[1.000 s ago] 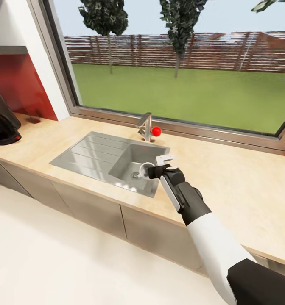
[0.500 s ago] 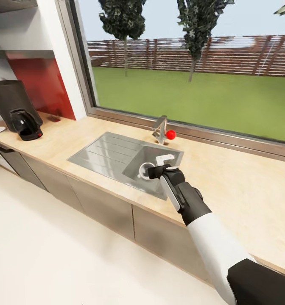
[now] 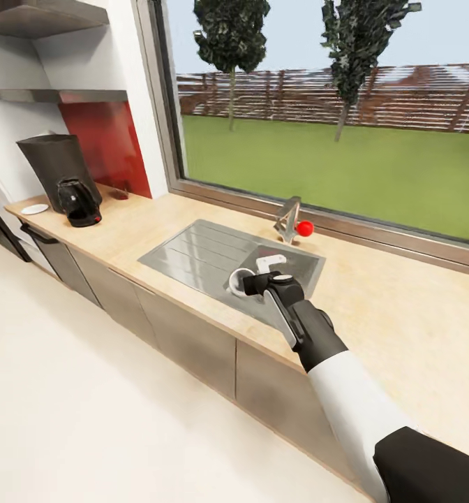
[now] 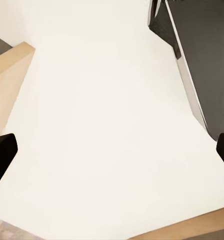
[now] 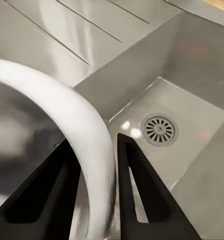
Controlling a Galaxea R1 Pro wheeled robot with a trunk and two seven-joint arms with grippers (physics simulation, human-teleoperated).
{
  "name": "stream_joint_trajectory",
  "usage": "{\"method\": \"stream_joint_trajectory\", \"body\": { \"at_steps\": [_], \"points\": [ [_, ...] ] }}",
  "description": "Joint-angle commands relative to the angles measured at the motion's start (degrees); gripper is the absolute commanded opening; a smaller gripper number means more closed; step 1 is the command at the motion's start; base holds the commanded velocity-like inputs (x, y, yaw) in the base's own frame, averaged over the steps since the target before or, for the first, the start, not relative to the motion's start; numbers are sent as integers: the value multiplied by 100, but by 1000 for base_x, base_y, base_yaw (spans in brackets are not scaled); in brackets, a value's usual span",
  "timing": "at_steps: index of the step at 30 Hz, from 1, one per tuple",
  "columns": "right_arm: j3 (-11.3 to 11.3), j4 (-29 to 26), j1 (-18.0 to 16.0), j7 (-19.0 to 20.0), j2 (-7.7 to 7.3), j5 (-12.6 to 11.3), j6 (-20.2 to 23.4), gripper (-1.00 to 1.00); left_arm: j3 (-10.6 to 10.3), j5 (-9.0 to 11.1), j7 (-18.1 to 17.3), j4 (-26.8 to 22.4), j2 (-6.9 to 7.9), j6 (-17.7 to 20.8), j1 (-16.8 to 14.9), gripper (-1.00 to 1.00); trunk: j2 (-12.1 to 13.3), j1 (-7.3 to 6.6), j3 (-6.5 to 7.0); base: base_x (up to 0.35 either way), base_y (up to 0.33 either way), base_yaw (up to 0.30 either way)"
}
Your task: Set up a coffee station on the kitchen countertop: keep the coffee maker on the countertop, move the bottle of coffee from the kitchen shelf to the counter next to the coffee maker, place a paper coffee filter on top of the coffee maker, put the saucer next to the coffee maker with the coffee cup on the saucer, and place the electric kettle next to the coffee maker.
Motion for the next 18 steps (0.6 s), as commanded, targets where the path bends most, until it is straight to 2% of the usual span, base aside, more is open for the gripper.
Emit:
{"method": "stream_joint_trajectory", "body": {
  "at_steps": [1,18],
  "points": [
    [9,-3,-5,-47,0,-63,18,-100,41,-60,13,-4,0,-15,1,100,-10,3,-2,0,0,210],
    [9,-3,-5,-47,0,-63,18,-100,41,-60,13,-4,13,-15,1,100,-10,3,113,0,0,194]
  ]
}}
